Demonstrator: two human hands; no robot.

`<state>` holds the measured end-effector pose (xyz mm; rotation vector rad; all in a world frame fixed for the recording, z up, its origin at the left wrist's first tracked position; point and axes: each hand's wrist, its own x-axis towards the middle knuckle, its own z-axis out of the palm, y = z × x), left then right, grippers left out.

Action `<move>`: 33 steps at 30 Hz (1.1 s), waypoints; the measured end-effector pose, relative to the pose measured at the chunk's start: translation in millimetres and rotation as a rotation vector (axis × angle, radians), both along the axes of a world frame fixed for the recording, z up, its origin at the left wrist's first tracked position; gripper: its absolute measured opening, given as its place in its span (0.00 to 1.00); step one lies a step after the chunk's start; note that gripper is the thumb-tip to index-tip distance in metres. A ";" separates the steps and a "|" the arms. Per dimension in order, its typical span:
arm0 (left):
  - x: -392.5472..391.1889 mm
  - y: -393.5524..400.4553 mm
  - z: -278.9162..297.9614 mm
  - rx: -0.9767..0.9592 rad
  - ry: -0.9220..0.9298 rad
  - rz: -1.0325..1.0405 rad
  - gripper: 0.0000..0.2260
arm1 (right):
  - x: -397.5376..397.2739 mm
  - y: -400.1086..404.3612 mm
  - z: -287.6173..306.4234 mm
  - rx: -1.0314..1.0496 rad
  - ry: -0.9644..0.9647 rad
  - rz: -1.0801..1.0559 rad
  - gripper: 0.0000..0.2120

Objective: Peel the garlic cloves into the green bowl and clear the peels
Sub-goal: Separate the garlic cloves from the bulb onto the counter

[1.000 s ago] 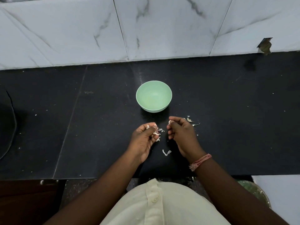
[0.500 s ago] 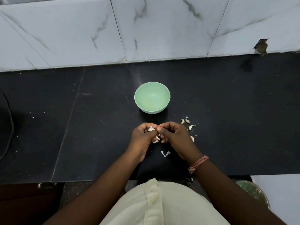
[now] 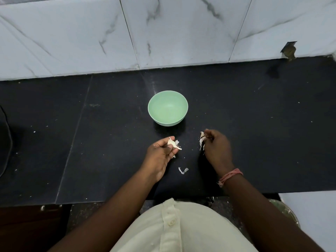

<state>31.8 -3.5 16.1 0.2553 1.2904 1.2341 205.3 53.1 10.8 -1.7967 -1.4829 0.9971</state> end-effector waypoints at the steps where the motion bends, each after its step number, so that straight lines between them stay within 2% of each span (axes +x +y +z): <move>1: 0.2 -0.5 0.0 0.002 0.006 -0.003 0.13 | -1.1 -1.3 0.4 0.016 -0.027 0.009 0.15; 6: -0.4 -4.0 1.5 0.012 0.000 0.007 0.13 | -12.1 -10.3 4.5 0.205 -0.136 0.094 0.08; 11: -2.7 -8.2 3.3 0.044 -0.060 0.040 0.10 | -38.8 -22.3 11.1 -0.012 0.224 0.258 0.03; 16: -6.2 -10.6 8.1 0.067 -0.077 0.066 0.08 | -46.1 -26.0 8.5 -0.101 0.413 0.255 0.05; 25: -13.3 -17.2 10.2 0.092 -0.134 0.092 0.07 | -53.6 -28.3 10.3 -0.104 0.518 0.270 0.04; 29: -11.7 -16.9 12.2 0.089 -0.038 0.099 0.08 | -59.9 -34.1 10.4 -0.040 0.480 0.223 0.04; 33: -7.9 -15.3 14.0 0.090 0.009 0.135 0.08 | -64.4 -36.0 9.9 -0.061 0.547 0.123 0.05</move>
